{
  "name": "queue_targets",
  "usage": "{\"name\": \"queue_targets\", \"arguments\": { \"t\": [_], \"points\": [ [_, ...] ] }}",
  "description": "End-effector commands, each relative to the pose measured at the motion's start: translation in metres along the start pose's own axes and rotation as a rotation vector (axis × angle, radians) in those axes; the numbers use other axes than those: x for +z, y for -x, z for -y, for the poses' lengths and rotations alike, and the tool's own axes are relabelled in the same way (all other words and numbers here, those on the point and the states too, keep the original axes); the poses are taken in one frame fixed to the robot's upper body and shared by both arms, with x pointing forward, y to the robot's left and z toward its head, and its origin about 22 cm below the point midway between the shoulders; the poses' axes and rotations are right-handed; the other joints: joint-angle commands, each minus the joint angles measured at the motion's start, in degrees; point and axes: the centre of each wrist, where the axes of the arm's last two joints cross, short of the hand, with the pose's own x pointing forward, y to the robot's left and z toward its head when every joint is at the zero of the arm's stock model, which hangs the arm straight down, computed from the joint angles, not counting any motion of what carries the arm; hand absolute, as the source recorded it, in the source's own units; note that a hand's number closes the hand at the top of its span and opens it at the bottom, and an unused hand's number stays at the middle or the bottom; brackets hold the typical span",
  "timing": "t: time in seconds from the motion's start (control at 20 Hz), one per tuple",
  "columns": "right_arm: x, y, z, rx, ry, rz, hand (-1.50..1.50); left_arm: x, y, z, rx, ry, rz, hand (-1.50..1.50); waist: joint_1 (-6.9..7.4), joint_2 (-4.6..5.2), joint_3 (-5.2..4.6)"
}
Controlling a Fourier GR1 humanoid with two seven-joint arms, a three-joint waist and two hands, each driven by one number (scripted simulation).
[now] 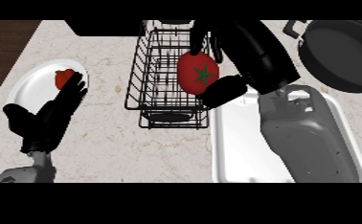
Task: Pick the tomato from the tray and place it in the tiered basket
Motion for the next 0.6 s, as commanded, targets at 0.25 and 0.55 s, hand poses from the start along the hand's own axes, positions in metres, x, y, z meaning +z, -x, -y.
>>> {"name": "queue_targets", "arguments": {
  "t": [0.25, 0.55],
  "points": [
    [-0.029, 0.004, -0.03, 0.002, -0.046, -0.07, 1.5, 0.0, 0.003, 0.028, 0.014, -0.004, -0.005, 0.0, -0.08, 0.05, 0.04],
    [-0.043, -0.005, -0.052, 0.043, -0.013, -0.058, 1.5, 0.002, -0.007, -0.003, 0.011, -0.005, 0.001, 0.0, -0.02, 0.03, 0.04]
  ]
}}
